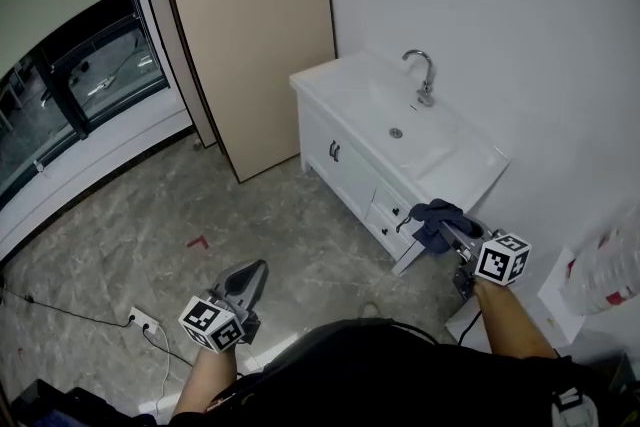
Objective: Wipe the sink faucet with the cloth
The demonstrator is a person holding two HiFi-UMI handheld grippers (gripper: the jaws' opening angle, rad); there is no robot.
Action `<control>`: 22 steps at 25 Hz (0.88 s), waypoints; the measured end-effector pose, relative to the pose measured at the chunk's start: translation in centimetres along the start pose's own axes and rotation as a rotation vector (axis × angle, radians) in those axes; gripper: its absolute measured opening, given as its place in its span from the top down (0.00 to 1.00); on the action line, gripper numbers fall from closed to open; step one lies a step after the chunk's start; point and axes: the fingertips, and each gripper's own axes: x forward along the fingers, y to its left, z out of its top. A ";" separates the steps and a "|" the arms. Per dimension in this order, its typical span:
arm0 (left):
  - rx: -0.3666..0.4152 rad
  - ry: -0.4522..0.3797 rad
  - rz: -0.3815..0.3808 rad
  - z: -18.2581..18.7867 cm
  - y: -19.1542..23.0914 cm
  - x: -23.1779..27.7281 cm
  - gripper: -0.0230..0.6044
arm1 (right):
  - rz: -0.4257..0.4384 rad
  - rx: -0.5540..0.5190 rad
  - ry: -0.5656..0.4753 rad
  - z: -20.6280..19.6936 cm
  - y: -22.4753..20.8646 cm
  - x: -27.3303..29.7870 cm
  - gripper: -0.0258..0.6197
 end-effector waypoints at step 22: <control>0.020 0.030 -0.034 8.8 17.3 34.9 0.96 | 0.009 0.042 -0.017 13.4 -26.9 26.9 0.75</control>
